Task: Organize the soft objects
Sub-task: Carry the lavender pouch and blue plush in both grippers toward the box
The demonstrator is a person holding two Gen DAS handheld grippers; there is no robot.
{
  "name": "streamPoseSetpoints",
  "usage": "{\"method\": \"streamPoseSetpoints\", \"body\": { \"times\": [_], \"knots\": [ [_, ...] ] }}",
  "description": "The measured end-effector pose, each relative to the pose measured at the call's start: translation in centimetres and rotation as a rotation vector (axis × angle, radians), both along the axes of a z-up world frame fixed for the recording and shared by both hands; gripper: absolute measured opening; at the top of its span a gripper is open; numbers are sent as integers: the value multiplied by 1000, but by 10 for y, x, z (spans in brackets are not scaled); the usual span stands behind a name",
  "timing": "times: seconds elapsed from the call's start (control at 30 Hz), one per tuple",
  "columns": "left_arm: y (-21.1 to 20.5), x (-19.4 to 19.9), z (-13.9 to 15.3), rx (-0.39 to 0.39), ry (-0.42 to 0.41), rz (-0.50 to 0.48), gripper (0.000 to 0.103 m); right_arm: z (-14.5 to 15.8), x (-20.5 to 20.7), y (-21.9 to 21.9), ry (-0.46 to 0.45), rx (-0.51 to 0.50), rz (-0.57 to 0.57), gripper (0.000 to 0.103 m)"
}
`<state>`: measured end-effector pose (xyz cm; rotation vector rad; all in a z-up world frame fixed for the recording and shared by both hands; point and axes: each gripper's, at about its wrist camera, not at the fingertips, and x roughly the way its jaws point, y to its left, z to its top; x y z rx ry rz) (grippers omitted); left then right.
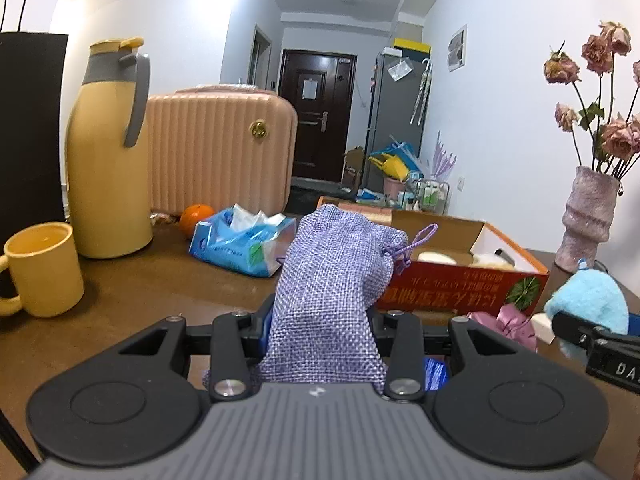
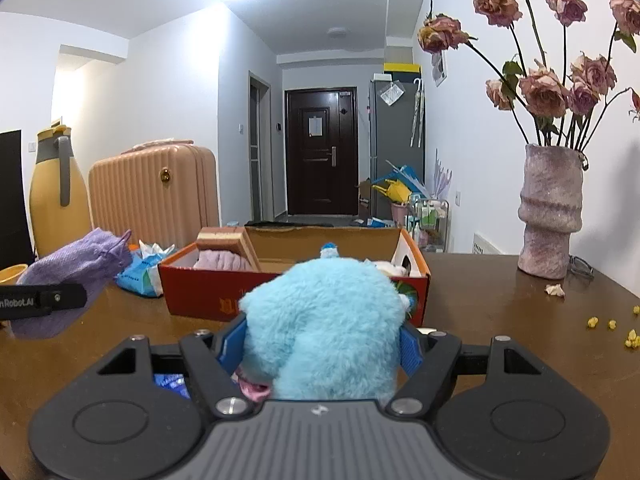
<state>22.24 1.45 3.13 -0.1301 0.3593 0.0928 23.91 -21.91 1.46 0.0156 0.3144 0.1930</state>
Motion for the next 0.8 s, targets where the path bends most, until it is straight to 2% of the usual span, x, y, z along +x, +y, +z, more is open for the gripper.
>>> {"method": "streamPoseSetpoints", "body": {
  "times": [0.8],
  "knots": [
    [-20, 38, 23, -23, -95, -45, 40, 12, 30, 5, -78, 17, -25, 72]
  ]
}}
